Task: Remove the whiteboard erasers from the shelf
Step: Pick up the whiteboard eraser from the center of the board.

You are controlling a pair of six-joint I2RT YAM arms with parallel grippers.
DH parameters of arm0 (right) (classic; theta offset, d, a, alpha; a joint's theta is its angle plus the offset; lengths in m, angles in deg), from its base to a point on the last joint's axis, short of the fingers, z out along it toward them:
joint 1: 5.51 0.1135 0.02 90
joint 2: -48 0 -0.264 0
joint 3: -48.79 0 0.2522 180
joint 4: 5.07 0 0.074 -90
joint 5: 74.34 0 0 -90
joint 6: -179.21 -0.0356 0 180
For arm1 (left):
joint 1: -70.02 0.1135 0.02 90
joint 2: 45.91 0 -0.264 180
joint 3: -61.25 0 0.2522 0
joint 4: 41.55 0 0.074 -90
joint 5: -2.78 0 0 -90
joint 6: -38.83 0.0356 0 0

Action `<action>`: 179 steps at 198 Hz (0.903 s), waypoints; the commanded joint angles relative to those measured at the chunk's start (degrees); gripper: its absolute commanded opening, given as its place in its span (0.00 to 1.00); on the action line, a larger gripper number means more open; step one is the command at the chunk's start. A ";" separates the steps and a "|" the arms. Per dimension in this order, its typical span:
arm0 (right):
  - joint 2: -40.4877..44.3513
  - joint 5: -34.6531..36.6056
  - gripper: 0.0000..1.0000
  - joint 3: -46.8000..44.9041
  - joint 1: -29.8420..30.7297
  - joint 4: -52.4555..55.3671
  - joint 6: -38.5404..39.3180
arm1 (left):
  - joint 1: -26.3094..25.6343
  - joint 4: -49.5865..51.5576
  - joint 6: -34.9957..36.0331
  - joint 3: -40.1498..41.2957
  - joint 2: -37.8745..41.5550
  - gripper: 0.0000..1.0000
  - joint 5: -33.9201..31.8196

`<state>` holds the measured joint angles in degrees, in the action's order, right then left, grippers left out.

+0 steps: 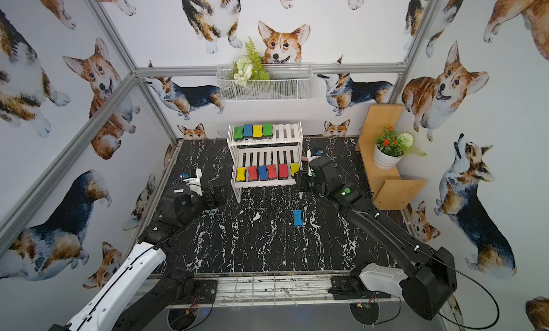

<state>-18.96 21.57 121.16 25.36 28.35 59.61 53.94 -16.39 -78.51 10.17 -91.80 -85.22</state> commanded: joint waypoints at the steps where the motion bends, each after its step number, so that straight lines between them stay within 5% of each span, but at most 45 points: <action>1: 1.59 0.84 0.51 -3.40 -2.11 -1.02 -2.33 | 0.08 -0.99 0.51 -0.04 0.08 0.99 0.50; 73: -6.99 -4.13 0.62 -9.99 -17.16 -7.54 -1.82 | 0.08 -0.77 0.66 -0.03 0.41 0.99 0.29; 108: -18.34 -2.68 0.72 -4.03 -18.80 -7.36 3.23 | 0.08 -0.76 0.70 -0.03 0.11 0.99 0.36; 179: -33.20 -0.63 0.77 6.01 -19.81 -3.23 12.45 | 0.08 -0.72 0.88 -0.17 -0.49 0.99 0.07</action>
<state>-49.54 20.30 125.24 5.71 23.15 68.00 53.94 -16.41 -78.46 10.17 -92.15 -85.22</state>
